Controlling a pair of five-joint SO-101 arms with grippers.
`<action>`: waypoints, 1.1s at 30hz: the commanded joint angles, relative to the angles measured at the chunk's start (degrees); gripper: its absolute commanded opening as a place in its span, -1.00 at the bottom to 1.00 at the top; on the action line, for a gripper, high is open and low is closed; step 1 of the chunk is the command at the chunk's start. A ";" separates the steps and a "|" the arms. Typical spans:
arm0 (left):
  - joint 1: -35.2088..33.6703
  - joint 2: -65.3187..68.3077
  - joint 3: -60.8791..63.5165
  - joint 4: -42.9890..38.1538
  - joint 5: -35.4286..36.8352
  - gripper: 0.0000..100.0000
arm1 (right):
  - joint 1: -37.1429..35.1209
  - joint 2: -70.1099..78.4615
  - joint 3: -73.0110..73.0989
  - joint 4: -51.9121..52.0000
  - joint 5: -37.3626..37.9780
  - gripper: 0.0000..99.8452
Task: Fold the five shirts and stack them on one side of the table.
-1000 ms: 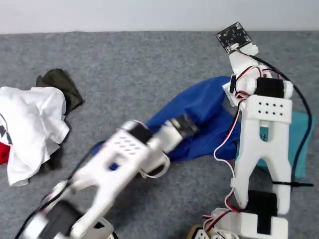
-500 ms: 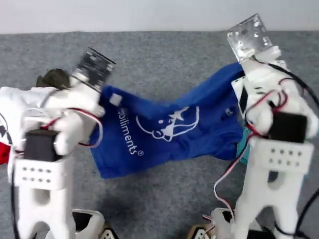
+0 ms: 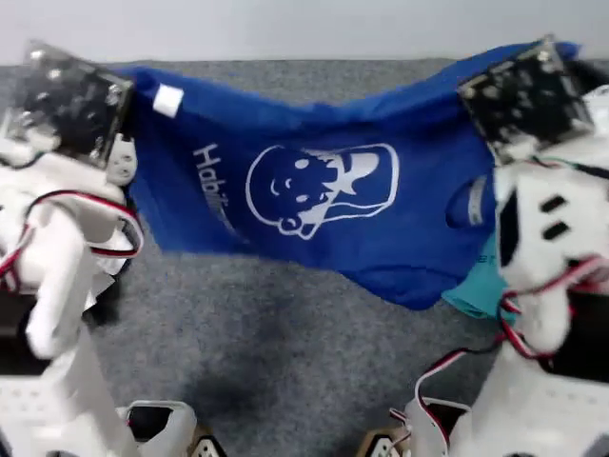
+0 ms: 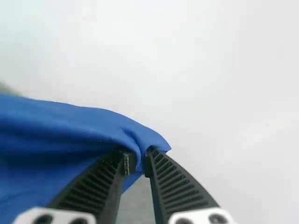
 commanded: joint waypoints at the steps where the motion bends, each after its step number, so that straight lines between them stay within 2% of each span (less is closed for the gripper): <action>1: -0.44 -0.35 -6.73 -0.35 -0.70 -0.99 | 4.53 -2.15 -6.07 -0.13 0.62 -0.98; 7: -0.44 -0.35 -17.10 5.80 -0.79 -0.99 | 6.37 -7.25 -7.03 -0.04 4.40 -0.97; 14: -0.44 -0.35 -27.65 12.57 -5.45 -0.99 | 6.37 -13.93 -7.03 4.88 8.26 -0.97; 20: -0.44 0.18 -29.23 14.51 -5.54 -0.99 | 6.29 -13.67 -6.33 4.62 10.55 -0.97; 23: -0.44 0.18 -23.16 14.07 -5.54 -0.99 | 6.11 -9.01 -4.92 4.62 10.55 -0.97; 27: -0.44 0.26 -5.49 10.99 -5.54 -0.99 | 3.91 1.63 -1.85 5.32 10.73 -0.97; 30: -0.44 0.26 11.12 2.55 -5.63 -0.99 | 1.71 10.68 2.46 5.49 10.73 -0.98; 33: -0.35 0.35 27.30 -9.93 -9.14 -0.99 | -0.04 20.53 5.98 3.30 10.46 -0.98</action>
